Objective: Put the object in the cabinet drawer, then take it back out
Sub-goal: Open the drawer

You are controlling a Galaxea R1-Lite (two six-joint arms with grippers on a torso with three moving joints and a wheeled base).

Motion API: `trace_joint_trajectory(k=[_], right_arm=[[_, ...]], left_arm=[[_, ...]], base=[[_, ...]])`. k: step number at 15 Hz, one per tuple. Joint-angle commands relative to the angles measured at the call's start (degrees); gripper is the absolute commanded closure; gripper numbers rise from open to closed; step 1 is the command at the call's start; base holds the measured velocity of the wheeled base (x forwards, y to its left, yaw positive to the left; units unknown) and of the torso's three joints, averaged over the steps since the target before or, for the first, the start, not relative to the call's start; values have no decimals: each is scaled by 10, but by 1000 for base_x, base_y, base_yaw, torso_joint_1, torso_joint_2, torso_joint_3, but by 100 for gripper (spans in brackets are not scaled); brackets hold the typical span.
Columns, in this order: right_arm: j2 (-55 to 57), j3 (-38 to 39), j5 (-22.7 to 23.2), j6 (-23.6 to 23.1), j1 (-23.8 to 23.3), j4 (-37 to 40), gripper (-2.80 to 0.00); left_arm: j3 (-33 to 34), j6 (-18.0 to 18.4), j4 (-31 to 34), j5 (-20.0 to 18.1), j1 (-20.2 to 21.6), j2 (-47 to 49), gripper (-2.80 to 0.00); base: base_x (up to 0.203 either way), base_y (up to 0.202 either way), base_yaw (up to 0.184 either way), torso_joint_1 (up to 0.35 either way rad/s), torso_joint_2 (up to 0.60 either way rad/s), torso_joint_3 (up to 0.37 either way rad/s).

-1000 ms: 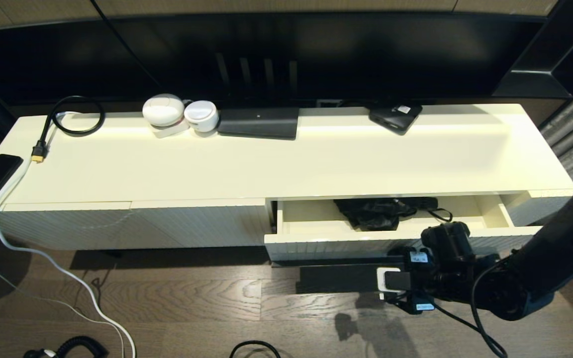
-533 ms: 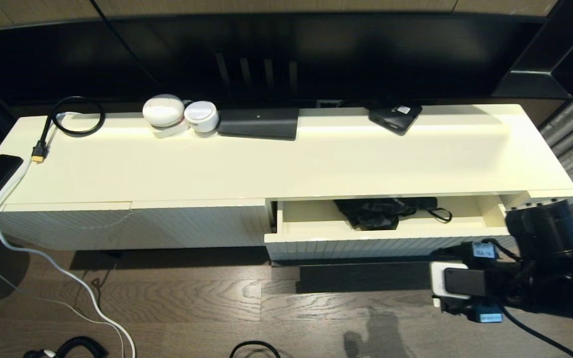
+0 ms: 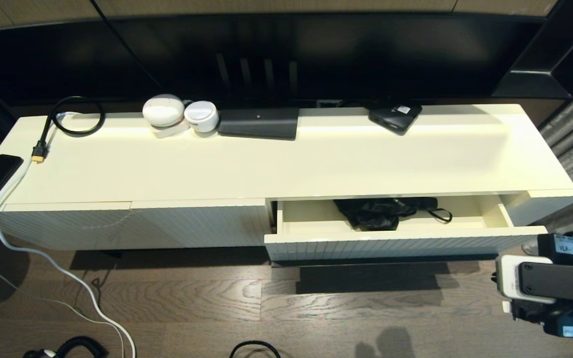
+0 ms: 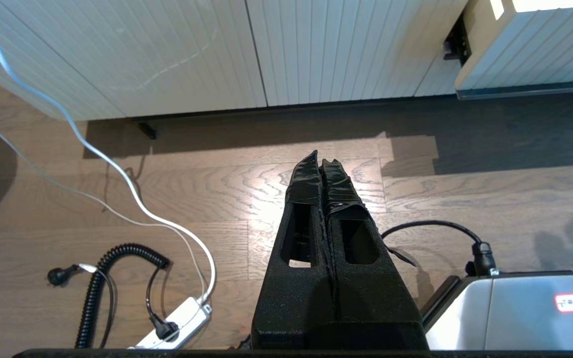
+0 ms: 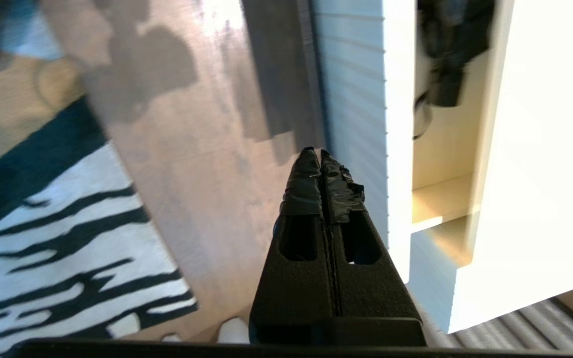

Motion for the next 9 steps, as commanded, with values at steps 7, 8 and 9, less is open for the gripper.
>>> trace_joint_trajectory(k=[7, 8, 9], right_arm=[[216, -96, -1, -5, -19, -106, 0], [242, -104, -3, -8, -25, -134, 0], [260, -108, -4, -15, -30, -165, 0]], left_arm=[[0, 0, 0, 0, 0, 0, 0], [0, 0, 0, 0, 0, 0, 0], [0, 0, 0, 0, 0, 0, 0]], base=[[0, 0, 0, 0, 0, 0], [0, 0, 0, 0, 0, 0], [0, 0, 0, 0, 0, 0]])
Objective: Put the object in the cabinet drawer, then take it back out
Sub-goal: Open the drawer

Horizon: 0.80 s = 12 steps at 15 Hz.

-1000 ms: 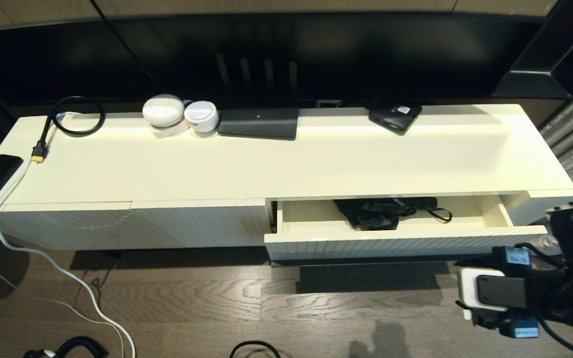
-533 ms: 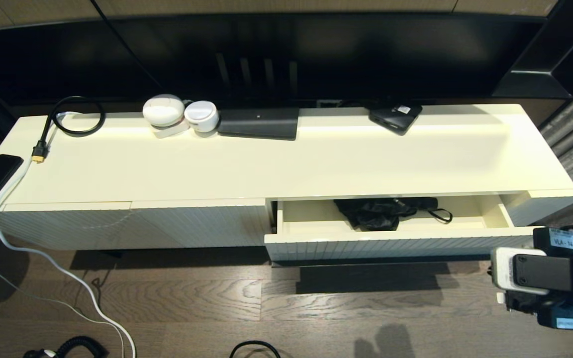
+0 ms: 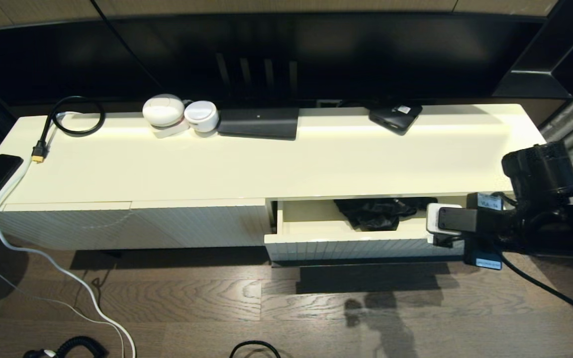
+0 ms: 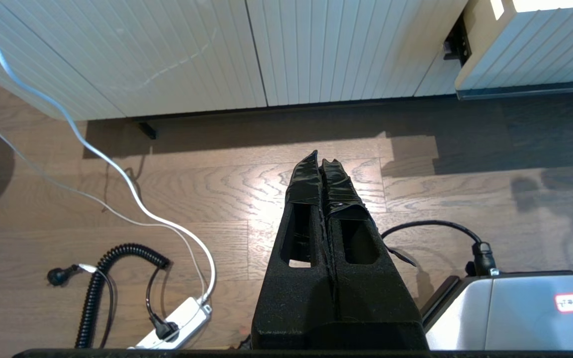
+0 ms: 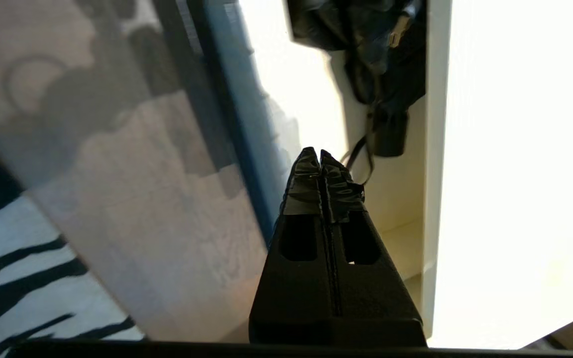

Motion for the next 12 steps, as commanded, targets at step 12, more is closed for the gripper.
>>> trace_joint_trajectory(k=[12], right_arm=[[147, -71, 3, -42, -27, -64, 0]], left_arm=[[0, 0, 0, 0, 0, 0, 0]], base=[[0, 0, 0, 0, 0, 0]])
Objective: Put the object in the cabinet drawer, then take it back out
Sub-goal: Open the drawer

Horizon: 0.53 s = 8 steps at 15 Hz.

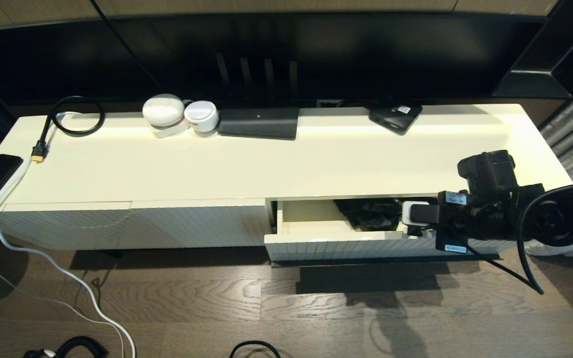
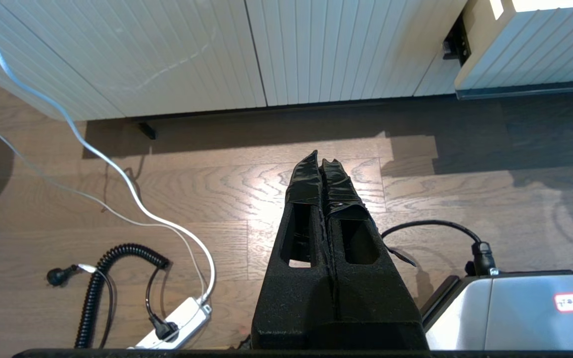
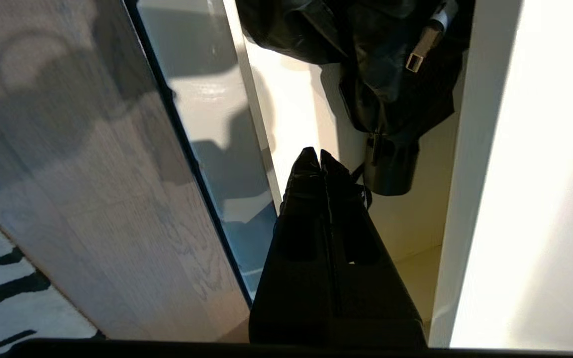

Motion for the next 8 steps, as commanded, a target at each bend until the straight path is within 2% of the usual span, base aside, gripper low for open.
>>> trace_joint_trajectory(k=[1, 4, 8], right_arm=[[11, -5, 1, -3, 0, 1, 0], [2, -7, 1, -3, 1, 5, 0], [-18, 2, 1, -4, 5, 65, 0]], left_arm=[[0, 0, 0, 0, 0, 0, 0], [0, 0, 0, 0, 0, 0, 0], [0, 0, 0, 0, 0, 0, 0]], base=[[0, 0, 0, 0, 0, 0], [0, 0, 0, 0, 0, 0], [0, 0, 0, 0, 0, 0]])
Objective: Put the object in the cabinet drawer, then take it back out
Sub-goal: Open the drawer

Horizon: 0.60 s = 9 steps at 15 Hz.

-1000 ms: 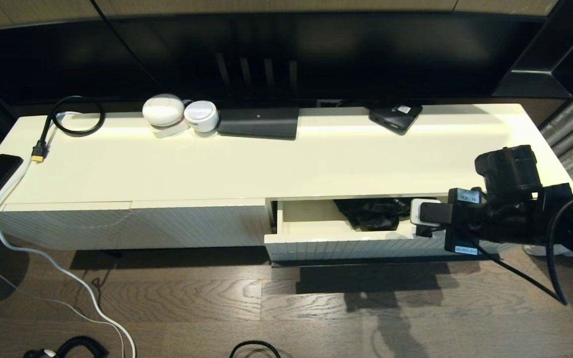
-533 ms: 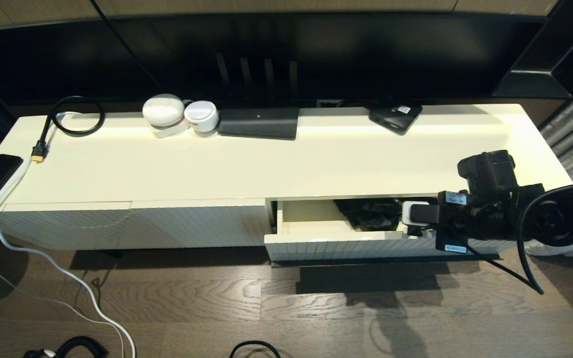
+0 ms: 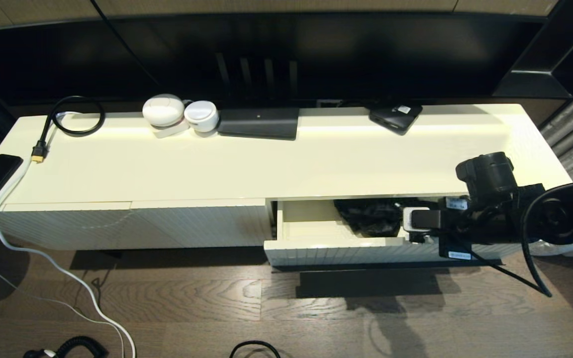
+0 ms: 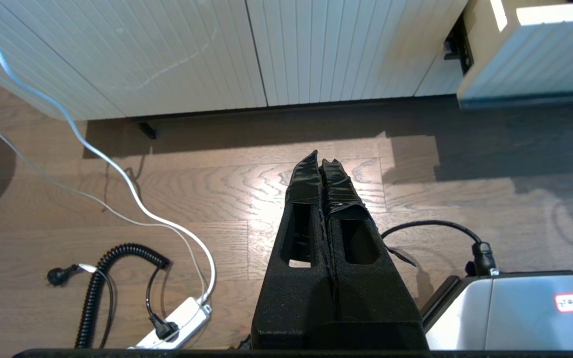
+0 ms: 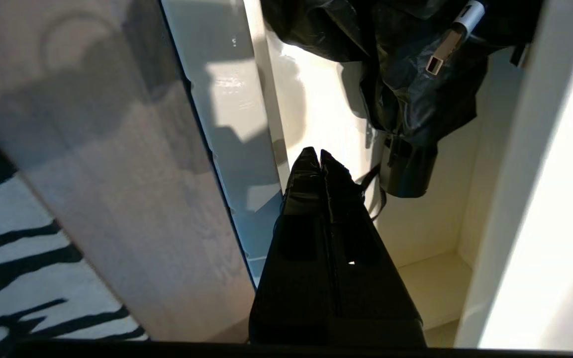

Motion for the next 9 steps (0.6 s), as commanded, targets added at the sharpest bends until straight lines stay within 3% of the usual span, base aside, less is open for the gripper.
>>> trace_joint_trajectory(k=[1, 9], right_arm=[[-9, 7, 0, -4, 1, 5, 0], [-19, 80, 2, -1, 4, -1, 0]], left_arm=[[0, 0, 0, 0, 0, 0, 0], [0, 0, 0, 0, 0, 0, 0]], base=[[0, 0, 0, 0, 0, 0], [0, 0, 0, 0, 0, 0]])
